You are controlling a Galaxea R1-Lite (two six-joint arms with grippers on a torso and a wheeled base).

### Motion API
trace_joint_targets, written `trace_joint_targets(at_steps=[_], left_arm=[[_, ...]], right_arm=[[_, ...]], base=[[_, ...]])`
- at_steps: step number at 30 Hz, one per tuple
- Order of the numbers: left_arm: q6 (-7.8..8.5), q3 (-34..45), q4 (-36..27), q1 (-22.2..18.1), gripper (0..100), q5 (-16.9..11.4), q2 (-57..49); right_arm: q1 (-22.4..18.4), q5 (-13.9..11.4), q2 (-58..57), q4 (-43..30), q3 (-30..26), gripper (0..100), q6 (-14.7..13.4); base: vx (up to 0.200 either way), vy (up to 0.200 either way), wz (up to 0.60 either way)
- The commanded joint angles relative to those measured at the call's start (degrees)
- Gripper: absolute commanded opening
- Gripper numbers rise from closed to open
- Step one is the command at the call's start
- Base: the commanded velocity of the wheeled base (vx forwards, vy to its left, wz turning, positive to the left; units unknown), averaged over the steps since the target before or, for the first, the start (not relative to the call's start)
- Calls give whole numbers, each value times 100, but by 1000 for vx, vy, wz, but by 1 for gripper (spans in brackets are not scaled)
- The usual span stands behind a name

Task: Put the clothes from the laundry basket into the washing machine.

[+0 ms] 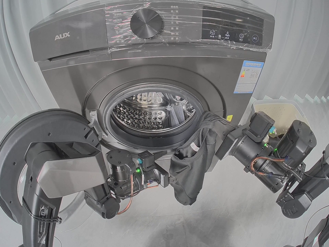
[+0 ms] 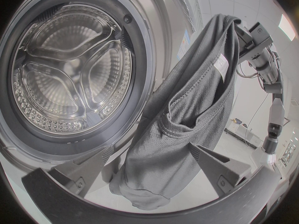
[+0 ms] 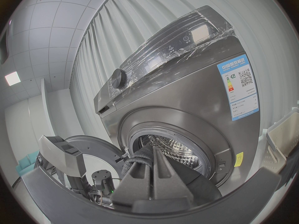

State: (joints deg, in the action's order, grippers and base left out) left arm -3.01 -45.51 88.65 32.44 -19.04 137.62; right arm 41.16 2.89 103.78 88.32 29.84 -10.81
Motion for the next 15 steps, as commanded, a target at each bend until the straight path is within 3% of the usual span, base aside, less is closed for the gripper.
trace_joint_targets(at_steps=[1, 3, 4, 15], left_arm=[[64, -81, 3, 8, 100, -3, 98], [99, -90, 3, 8, 100, -3, 98], [143, -99, 3, 8, 0, -3, 98], [178, 77, 21, -18, 0, 67, -121]], right_arm=[[7, 1, 37, 1, -5, 0, 0], [-2, 1, 37, 1, -5, 0, 0], [-2, 1, 37, 1, -5, 0, -9], [-64, 1, 46, 1, -31, 0, -35]], base=[[0, 0, 0], [0, 0, 0], [0, 0, 0], [0, 0, 0]])
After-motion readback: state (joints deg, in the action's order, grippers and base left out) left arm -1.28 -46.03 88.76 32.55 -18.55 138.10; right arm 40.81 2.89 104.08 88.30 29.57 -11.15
